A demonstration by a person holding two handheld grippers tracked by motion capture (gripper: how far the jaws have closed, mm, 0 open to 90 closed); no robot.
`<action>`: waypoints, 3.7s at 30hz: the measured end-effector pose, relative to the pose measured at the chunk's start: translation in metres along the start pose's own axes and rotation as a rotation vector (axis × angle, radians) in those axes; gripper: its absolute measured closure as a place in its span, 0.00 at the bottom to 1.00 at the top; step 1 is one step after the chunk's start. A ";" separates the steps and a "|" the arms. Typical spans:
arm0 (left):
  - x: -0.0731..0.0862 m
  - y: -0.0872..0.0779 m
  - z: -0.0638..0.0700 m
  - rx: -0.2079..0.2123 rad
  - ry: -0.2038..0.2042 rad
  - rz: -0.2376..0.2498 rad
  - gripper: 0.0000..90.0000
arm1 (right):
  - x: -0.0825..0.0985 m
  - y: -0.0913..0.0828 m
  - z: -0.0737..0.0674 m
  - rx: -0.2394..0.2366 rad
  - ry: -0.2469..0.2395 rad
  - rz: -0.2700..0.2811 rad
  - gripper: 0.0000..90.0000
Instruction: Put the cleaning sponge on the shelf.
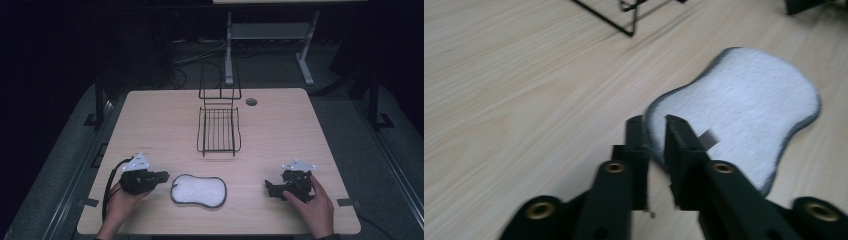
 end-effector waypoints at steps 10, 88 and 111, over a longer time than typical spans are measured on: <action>-0.018 0.029 0.004 0.066 0.027 -0.037 1.00 | 0.000 0.000 0.000 0.000 -0.001 0.000 0.00; -0.026 0.062 0.008 0.107 0.017 -0.156 1.00 | 0.000 0.000 0.000 0.004 0.003 -0.001 0.00; -0.015 0.020 -0.004 0.013 -0.054 -0.041 0.52 | 0.000 0.000 0.000 0.004 0.003 -0.001 0.00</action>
Point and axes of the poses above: each handheld gripper's, and its own axes: y roughly forward along the jaws, x roughly out of its underside, z roughly to its right, the point moved 4 cm from there along y, roughly forward along the jaws, and after that the axes turned 12 degrees about x, right-handed, at the moved point
